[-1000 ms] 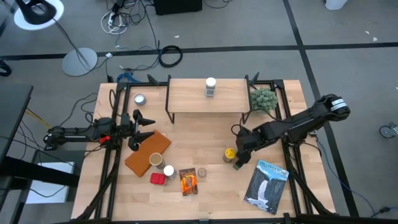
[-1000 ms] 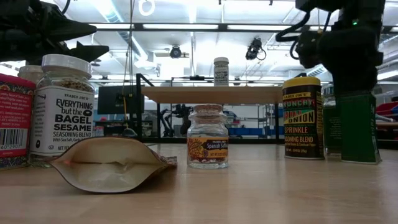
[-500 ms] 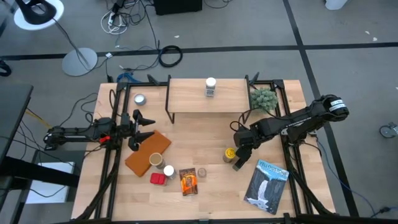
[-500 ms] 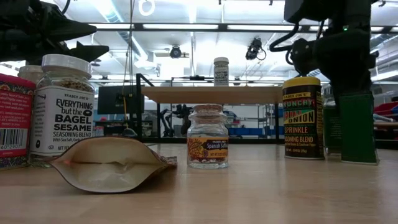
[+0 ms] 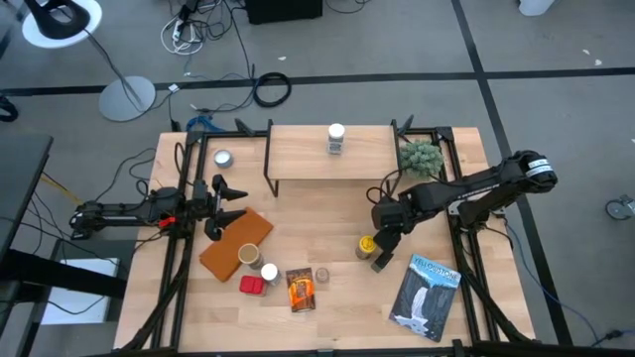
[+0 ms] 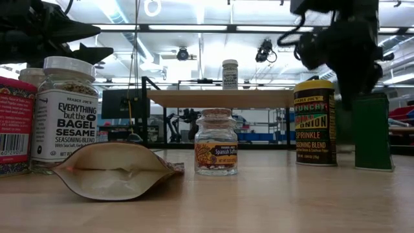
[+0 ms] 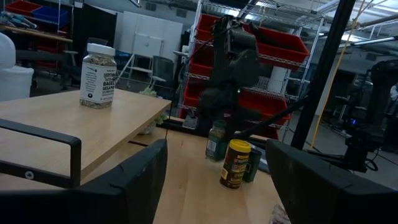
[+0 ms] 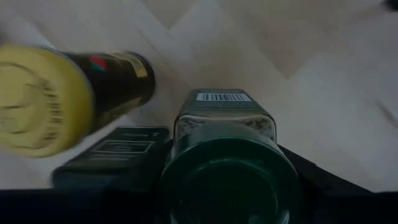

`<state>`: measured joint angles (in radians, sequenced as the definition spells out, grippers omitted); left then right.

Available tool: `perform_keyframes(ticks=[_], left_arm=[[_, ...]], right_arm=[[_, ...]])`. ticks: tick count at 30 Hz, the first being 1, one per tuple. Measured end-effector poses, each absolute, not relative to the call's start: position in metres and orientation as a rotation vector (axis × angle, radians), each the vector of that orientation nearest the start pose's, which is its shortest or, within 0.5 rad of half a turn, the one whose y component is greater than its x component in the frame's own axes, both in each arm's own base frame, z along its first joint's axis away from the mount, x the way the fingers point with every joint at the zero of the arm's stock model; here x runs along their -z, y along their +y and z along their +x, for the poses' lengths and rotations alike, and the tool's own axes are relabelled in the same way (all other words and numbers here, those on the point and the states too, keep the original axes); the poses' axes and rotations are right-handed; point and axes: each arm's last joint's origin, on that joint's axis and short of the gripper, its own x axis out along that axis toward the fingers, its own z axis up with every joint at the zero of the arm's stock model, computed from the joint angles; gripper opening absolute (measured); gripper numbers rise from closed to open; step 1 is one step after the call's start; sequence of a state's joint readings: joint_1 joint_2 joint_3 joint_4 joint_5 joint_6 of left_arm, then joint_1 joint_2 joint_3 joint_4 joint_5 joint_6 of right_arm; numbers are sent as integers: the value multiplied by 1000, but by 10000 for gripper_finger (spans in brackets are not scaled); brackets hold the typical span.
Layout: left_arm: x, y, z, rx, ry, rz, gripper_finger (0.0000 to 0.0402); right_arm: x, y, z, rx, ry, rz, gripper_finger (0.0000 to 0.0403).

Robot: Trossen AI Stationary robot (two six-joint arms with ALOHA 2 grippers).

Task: Shelf spices
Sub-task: Put the green seasoning bottle on the shelf

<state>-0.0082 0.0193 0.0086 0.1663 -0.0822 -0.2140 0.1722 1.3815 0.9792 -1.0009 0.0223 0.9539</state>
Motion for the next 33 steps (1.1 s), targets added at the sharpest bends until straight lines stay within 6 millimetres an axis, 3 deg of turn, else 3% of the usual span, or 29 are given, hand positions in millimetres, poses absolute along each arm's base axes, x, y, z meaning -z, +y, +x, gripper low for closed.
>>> perform_keyframes(ticks=[9, 16, 20, 25, 29, 33], left_arm=[[-181, 2, 97, -57, -163, -221, 278], [-181, 2, 97, -57, -164, -221, 278], [-181, 2, 97, -57, -163, -221, 278], [-181, 2, 97, -56, -163, -221, 278], [-181, 2, 97, -57, -163, -221, 278], [-181, 2, 97, -57, -163, -221, 278]], right_arm=[[-310, 30, 238, 655, 1188, 623, 195], [-356, -9, 250, 742, 978, 724, 195], [-365, -43, 260, 822, 932, 755, 195], [-365, -86, 288, 856, 956, 791, 195], [-364, -115, 310, 900, 1035, 822, 195], [-366, -142, 320, 1009, 1116, 878, 195]])
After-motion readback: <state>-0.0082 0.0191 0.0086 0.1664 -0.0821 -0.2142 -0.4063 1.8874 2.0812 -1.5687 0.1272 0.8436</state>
